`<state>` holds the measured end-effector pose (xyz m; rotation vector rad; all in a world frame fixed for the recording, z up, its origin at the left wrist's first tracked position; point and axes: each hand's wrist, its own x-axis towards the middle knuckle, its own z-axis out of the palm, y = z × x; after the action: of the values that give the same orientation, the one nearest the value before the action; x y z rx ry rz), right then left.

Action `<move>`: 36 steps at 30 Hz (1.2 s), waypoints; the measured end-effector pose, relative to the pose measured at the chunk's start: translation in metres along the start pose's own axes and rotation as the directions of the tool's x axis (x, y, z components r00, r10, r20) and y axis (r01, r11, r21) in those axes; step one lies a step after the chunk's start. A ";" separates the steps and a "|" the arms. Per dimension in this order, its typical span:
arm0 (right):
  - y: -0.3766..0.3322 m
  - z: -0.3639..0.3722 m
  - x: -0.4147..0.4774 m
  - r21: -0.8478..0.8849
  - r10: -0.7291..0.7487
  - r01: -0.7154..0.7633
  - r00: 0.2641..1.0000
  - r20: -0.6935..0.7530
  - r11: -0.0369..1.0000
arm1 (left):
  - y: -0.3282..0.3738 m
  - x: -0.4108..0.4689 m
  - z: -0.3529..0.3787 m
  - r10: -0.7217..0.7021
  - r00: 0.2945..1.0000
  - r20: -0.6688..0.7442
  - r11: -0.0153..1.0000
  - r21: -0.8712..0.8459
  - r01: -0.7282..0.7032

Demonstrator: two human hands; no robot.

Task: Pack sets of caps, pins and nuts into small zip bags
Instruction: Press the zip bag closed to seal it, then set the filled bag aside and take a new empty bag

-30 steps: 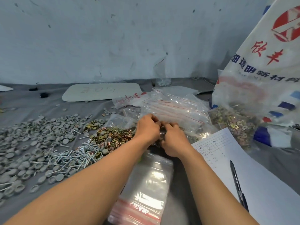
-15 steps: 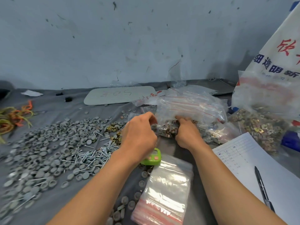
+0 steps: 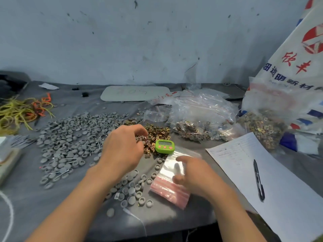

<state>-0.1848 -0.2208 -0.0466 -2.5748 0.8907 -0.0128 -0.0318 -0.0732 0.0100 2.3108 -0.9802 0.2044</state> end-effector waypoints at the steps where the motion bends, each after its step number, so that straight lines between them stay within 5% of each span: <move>1: 0.001 0.005 -0.003 -0.058 -0.024 0.025 1.000 0.019 0.998 | -0.005 -0.006 0.000 -0.008 1.000 0.003 1.000 -0.013 0.008; 7: -0.009 0.005 -0.007 -0.216 -0.026 0.014 0.998 -0.052 0.976 | -0.024 -0.045 0.024 -0.053 0.998 0.043 0.980 -0.190 0.061; 14: -0.022 0.017 0.001 -0.217 0.045 -0.097 0.971 -0.235 0.971 | -0.010 -0.059 0.065 0.134 0.971 0.198 0.976 -0.197 -0.095; 19: -0.012 0.017 0.001 -0.024 0.008 -0.011 0.992 -0.124 1.000 | -0.013 -0.071 0.075 0.163 0.955 0.246 0.985 -0.100 -0.142; 22: -0.013 0.020 -0.001 -0.081 -0.036 0.027 0.994 -0.106 0.996 | -0.016 -0.074 0.079 0.216 0.940 0.263 0.976 -0.050 -0.210; 25: -0.015 0.018 0.001 -0.002 0.032 -0.032 0.987 -0.157 0.999 | -0.018 -0.076 0.082 0.237 0.938 0.253 0.970 -0.014 -0.241; 28: -0.012 0.010 -0.004 0.300 0.116 -0.012 0.936 -0.331 0.954 | -0.017 -0.077 0.084 0.267 0.922 0.279 0.956 0.039 -0.289; 30: -0.012 0.001 -0.008 0.610 0.200 0.076 0.907 -0.371 0.789 | -0.018 -0.077 0.084 0.279 0.914 0.293 0.950 0.057 -0.308; 32: -0.015 -0.008 -0.010 0.888 0.261 0.166 0.918 -0.298 0.430 | -0.019 -0.077 0.082 0.280 0.910 0.305 0.946 0.075 -0.316; 36: -0.011 -0.026 -0.013 0.936 0.139 0.135 0.986 -0.094 -0.326 | -0.016 -0.079 0.082 0.277 0.903 0.329 0.936 0.119 -0.331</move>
<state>-0.1924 -0.2147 -0.0170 -0.7628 0.4200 -0.7190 -0.0842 -0.0659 -0.0918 2.3780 -1.5417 0.0558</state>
